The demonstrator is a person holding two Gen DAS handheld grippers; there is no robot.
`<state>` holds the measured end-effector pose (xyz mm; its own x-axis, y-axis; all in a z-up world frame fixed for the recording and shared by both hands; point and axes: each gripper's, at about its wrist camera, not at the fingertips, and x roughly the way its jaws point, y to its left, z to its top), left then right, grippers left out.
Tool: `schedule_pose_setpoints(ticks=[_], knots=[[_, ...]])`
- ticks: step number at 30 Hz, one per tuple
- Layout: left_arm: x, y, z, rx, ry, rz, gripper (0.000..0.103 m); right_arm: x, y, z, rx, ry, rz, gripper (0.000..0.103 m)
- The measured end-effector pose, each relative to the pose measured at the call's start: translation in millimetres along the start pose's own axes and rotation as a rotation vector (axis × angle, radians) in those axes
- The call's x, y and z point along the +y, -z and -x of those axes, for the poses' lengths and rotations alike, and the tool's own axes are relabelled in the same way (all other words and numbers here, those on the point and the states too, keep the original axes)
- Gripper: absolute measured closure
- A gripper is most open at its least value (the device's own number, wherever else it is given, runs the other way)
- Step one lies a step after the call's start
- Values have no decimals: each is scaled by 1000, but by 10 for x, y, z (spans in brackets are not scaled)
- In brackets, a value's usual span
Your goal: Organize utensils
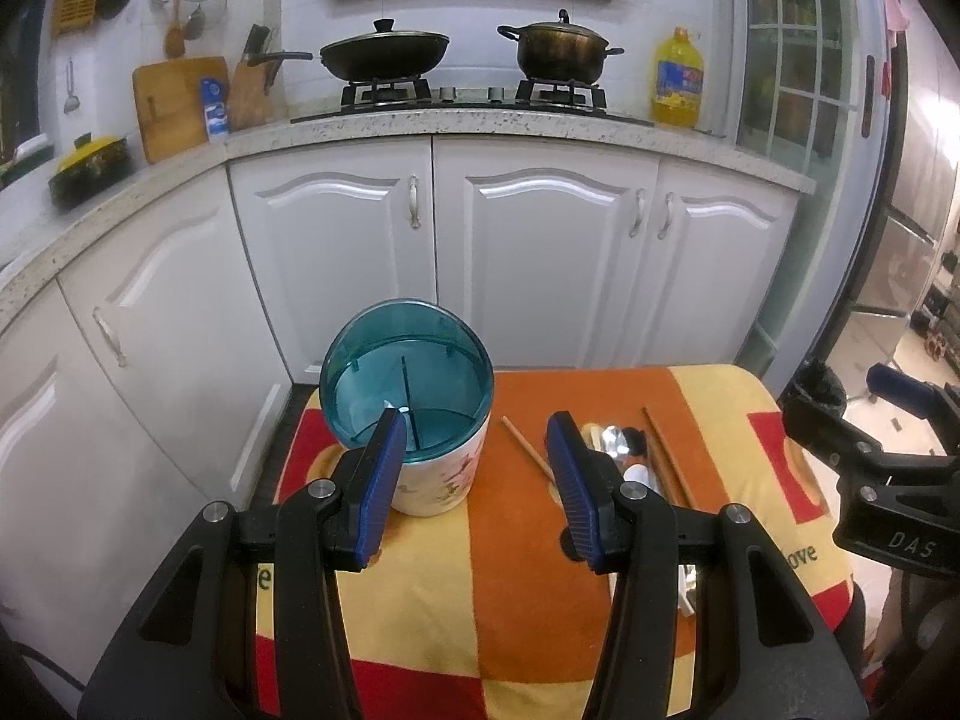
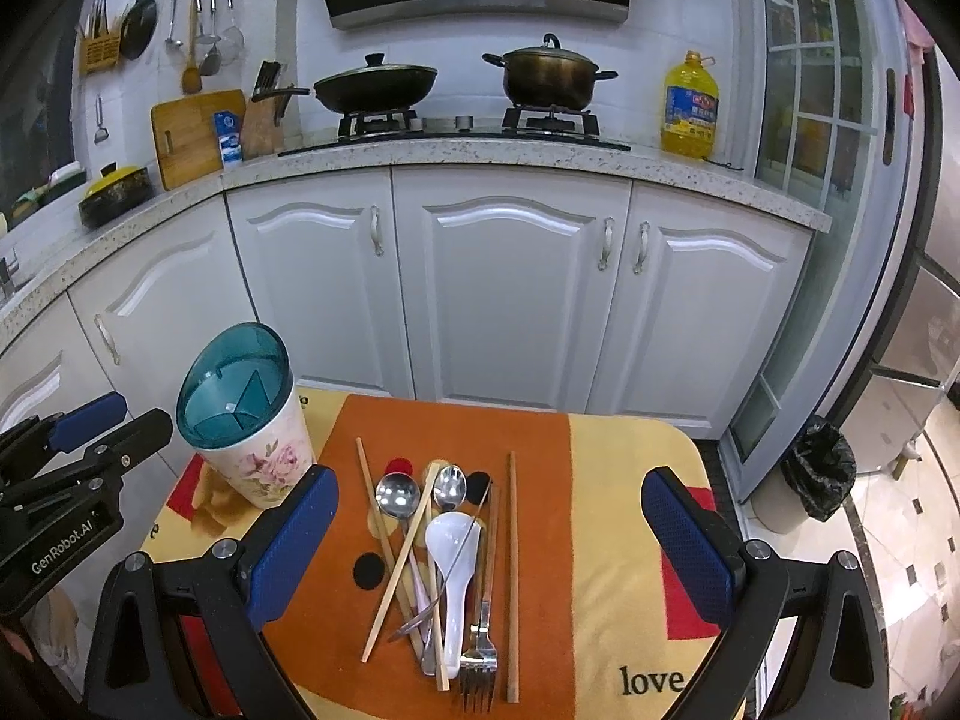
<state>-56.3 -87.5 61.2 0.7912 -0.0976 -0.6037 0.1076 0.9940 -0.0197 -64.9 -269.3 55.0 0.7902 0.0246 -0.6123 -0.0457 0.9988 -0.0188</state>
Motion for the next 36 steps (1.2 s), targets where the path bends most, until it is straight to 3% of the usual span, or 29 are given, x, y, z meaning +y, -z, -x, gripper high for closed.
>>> schedule_pose_setpoints(ticks=[36], knots=[[-79, -49, 20, 0, 18, 17, 55, -12, -20, 20, 8, 7, -2, 2]])
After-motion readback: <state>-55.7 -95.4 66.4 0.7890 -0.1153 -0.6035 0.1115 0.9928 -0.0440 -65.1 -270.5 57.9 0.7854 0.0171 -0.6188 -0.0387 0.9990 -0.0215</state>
